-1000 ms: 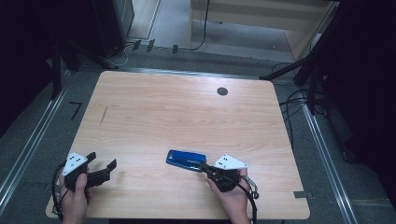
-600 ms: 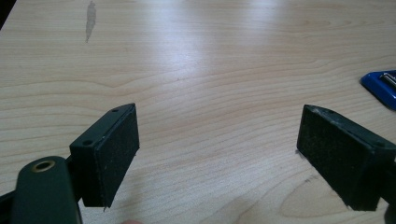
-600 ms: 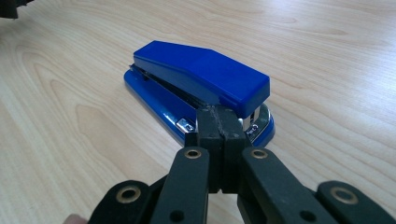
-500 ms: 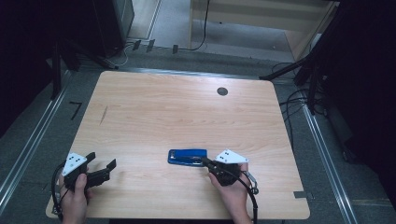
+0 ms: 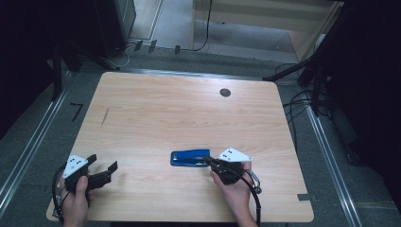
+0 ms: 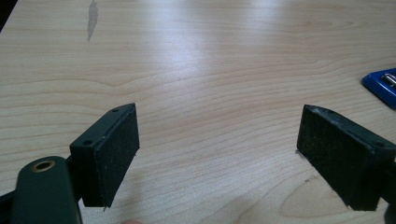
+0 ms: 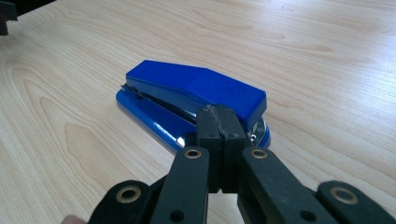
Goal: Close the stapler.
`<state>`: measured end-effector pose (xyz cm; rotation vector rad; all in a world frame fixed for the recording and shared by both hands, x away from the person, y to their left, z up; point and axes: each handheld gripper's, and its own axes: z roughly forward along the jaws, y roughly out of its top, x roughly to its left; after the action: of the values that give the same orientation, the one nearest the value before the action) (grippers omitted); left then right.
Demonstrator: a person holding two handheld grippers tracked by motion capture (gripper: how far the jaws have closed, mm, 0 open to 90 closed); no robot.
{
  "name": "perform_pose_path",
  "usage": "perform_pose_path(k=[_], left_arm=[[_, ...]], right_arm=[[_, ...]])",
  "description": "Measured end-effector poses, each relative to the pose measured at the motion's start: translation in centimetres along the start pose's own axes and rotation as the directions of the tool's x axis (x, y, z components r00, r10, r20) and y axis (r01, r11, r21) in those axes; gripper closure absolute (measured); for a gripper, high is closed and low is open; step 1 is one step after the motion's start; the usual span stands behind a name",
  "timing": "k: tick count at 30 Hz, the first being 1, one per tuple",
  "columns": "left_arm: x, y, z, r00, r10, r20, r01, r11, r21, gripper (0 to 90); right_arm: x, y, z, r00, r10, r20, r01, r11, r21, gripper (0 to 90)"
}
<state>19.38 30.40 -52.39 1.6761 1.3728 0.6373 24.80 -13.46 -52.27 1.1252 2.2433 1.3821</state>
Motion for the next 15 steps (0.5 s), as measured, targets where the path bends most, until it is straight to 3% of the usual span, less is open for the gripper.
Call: perform_pose_path(k=[4, 9, 11, 15], left_arm=[[0.0, 0.0, 0.0, 1.0000, 0.000, -0.001, 0.000, 1.0000, 0.001, 13.2], [0.0, 0.0, 0.0, 1.0000, 0.000, 0.000, 0.000, 1.0000, 0.001, 13.2], [0.0, 0.0, 0.0, 1.0000, -0.001, 0.000, 0.001, 1.0000, 0.002, 13.2], [0.0, 0.0, 0.0, 1.0000, 0.000, 0.000, 0.000, 1.0000, 0.005, 13.2]], right_arm=[[0.0, 0.0, -0.1, 1.0000, 0.005, 0.004, -0.005, 1.000, 0.007, 90.0], [-0.3, 0.0, -0.6, 0.9994, 0.026, -0.022, -0.026, 1.000, 0.008, 90.0], [-0.4, 0.0, -0.9, 0.9993, 0.029, -0.025, -0.029, 1.000, 0.008, 85.4], [-0.6, 0.0, -1.7, 0.9991, 0.035, 0.024, -0.035, 0.999, 0.000, 68.5]])
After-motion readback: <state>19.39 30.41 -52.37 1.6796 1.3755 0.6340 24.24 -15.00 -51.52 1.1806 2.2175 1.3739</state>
